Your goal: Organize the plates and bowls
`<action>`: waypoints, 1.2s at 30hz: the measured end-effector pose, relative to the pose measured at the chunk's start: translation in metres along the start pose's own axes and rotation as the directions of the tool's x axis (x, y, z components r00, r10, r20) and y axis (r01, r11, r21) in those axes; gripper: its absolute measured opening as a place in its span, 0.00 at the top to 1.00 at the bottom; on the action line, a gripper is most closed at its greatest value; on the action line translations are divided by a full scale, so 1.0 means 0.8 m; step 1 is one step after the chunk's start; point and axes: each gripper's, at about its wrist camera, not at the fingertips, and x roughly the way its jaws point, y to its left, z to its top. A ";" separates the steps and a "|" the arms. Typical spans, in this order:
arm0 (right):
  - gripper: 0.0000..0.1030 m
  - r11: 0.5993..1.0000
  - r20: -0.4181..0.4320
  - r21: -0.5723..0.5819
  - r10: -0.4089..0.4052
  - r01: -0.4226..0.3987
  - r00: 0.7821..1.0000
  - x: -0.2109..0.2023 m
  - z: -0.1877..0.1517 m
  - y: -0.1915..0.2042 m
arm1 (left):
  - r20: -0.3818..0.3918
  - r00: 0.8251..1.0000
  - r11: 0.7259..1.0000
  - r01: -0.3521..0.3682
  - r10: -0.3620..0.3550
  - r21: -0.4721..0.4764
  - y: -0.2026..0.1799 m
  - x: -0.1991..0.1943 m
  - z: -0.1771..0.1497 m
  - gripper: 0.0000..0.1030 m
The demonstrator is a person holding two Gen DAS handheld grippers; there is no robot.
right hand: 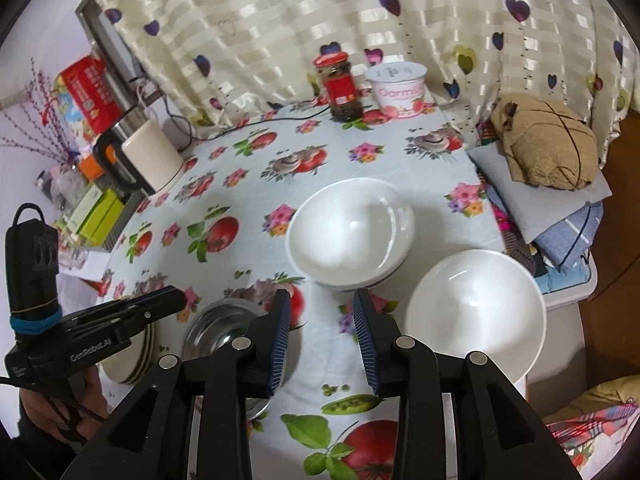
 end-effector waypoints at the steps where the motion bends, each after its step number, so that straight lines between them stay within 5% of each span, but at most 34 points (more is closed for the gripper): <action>1: 0.69 1.000 0.004 0.007 -0.003 0.003 1.000 -0.001 0.002 -0.005 | -0.001 1.000 1.000 0.004 -0.004 0.002 -0.003 0.002 0.002 0.84; 36: 0.69 0.995 -0.022 0.065 -0.074 0.075 0.997 0.054 0.044 -0.061 | -0.064 0.997 0.998 0.050 -0.052 -0.031 -0.034 0.099 0.060 0.75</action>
